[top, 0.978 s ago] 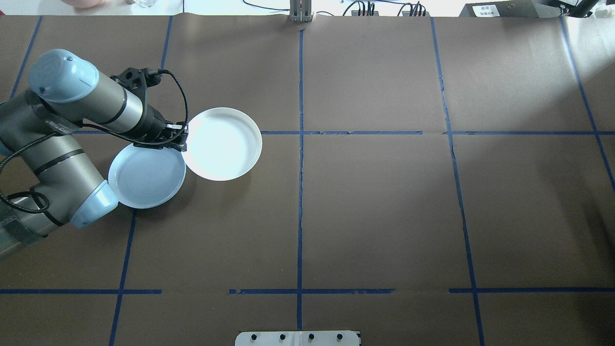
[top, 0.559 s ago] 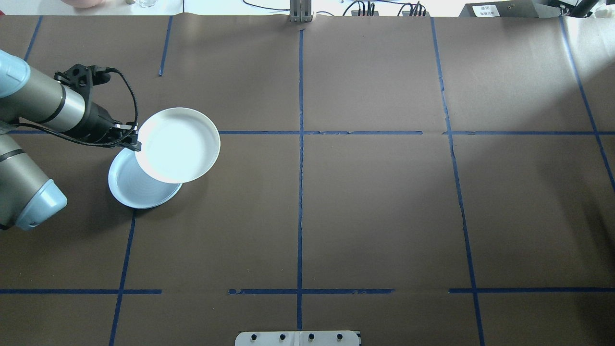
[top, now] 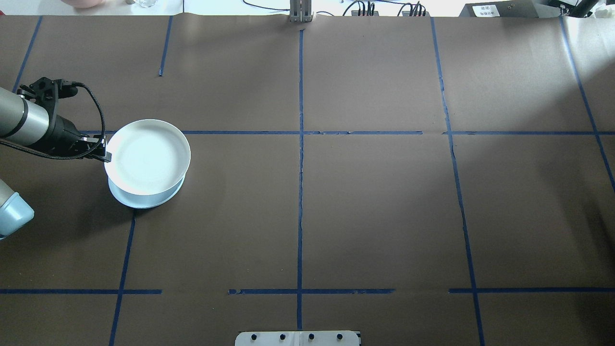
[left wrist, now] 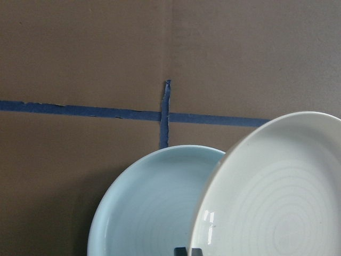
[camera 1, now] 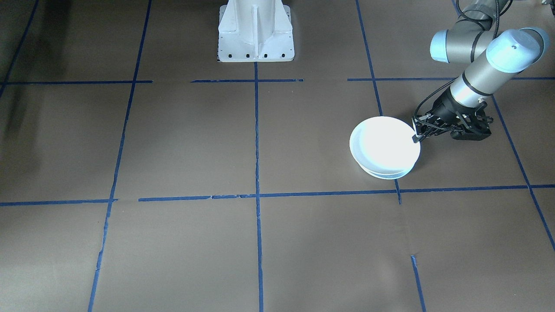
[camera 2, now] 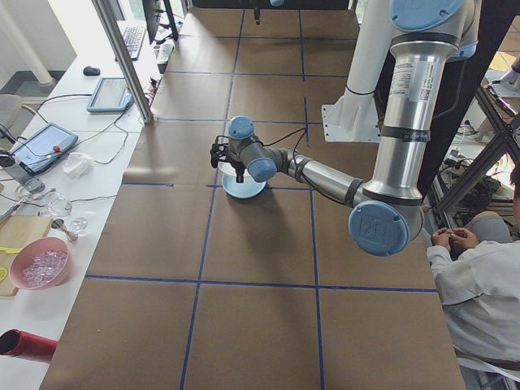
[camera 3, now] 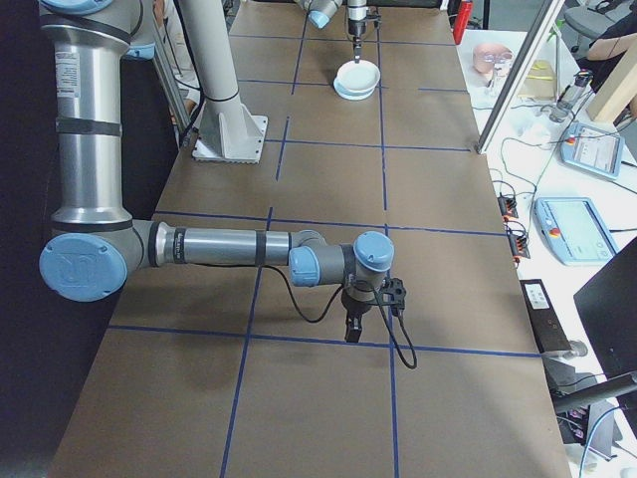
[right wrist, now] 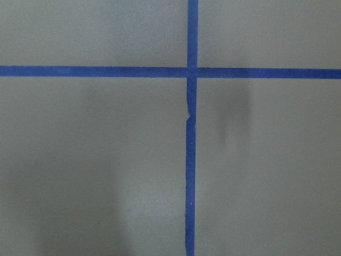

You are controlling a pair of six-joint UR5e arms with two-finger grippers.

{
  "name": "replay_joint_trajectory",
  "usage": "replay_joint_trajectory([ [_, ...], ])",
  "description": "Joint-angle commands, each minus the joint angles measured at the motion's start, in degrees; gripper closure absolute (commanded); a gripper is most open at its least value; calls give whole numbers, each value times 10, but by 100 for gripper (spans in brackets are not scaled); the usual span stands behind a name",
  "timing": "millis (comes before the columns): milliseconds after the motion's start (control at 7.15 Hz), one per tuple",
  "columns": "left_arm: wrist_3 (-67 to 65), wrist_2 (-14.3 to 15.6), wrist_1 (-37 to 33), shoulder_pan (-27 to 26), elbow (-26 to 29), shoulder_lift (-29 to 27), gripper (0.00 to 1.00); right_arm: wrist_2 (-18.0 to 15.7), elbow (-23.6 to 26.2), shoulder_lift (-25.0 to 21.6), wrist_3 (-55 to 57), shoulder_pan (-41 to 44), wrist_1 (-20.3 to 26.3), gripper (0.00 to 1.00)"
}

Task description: Stack plate in center

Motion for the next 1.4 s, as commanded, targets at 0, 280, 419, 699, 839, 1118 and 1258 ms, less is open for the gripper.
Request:
replay_joint_trajectory([
  [0, 11, 0, -3, -17, 10, 3, 100, 0, 0, 0, 0, 0, 0, 0],
  [280, 14, -1, -2, -19, 18, 2, 100, 0, 0, 0, 0, 0, 0, 0],
  [419, 13, -2, -1, -19, 18, 1, 100, 0, 0, 0, 0, 0, 0, 0],
  [699, 9, -12, -2, -16, 25, -1, 100, 0, 0, 0, 0, 0, 0, 0],
  [839, 8, -12, -2, -15, 27, -2, 100, 0, 0, 0, 0, 0, 0, 0],
  [1118, 5, -12, -2, -14, 37, -8, 100, 0, 0, 0, 0, 0, 0, 0],
  [1258, 4, -13, -3, -14, 37, -8, 100, 0, 0, 0, 0, 0, 0, 0],
])
